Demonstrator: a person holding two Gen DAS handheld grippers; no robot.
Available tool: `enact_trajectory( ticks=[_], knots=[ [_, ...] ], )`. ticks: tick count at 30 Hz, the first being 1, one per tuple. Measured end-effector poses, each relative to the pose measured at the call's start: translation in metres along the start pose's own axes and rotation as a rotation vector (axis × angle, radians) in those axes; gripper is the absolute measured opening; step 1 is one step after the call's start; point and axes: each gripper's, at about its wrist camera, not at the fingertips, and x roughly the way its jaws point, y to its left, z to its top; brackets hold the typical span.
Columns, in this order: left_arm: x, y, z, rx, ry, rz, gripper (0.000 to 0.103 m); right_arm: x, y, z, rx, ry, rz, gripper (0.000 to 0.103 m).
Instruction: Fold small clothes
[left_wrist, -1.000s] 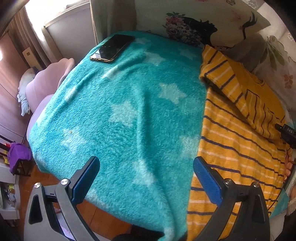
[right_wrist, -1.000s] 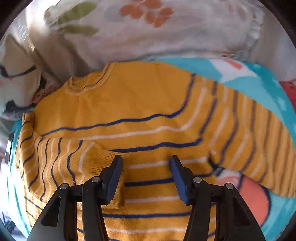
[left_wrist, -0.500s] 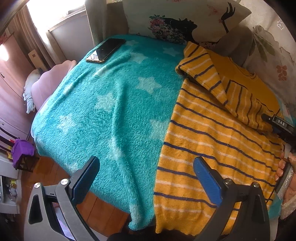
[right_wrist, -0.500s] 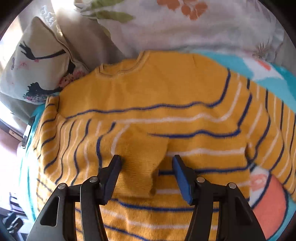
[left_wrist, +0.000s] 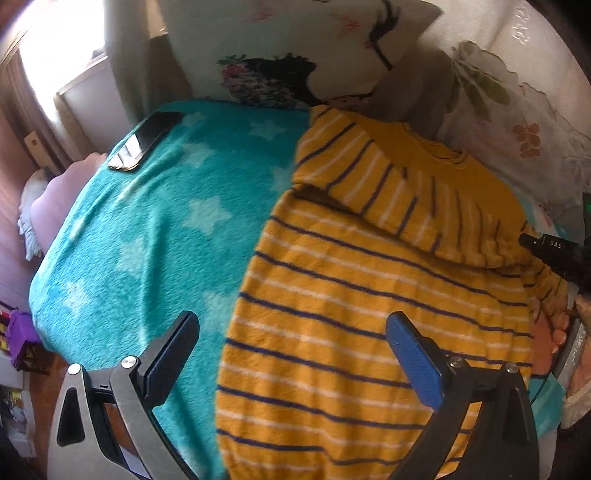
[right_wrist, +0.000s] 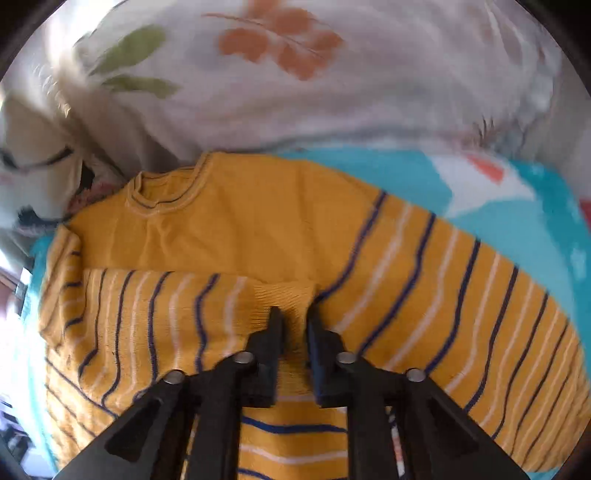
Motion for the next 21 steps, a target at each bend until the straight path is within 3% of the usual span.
enact_trajectory(
  ticks=[2, 3, 4, 12, 14, 18, 21],
  knots=[
    [-0.003, -0.031, 0.001, 0.073, -0.014, -0.036, 0.101, -0.023, -0.022, -0.01, 0.053, -0.036, 0.075, 0.033],
    [-0.004, -0.047, 0.0, 0.113, -0.016, -0.058, 0.101, -0.041, -0.038, -0.021, 0.08, -0.065, 0.08, 0.046],
    [-0.004, -0.066, -0.001, 0.158, -0.015, -0.09, 0.101, -0.053, -0.053, -0.031, 0.105, -0.084, 0.076, 0.048],
    [-0.02, -0.245, -0.043, 0.604, -0.038, -0.318, 0.101, -0.153, -0.243, -0.156, 0.52, -0.182, -0.034, 0.051],
    [-0.021, -0.289, -0.058, 0.698, -0.011, -0.387, 0.101, -0.168, -0.282, -0.187, 0.639, -0.197, -0.089, 0.052],
    [-0.014, -0.342, -0.072, 0.74, 0.103, -0.469, 0.101, -0.184, -0.335, -0.236, 0.8, -0.228, -0.162, 0.052],
    [-0.017, -0.356, -0.079, 0.761, 0.113, -0.472, 0.101, -0.179, -0.347, -0.236, 0.769, -0.239, -0.169, 0.052]
  ],
)
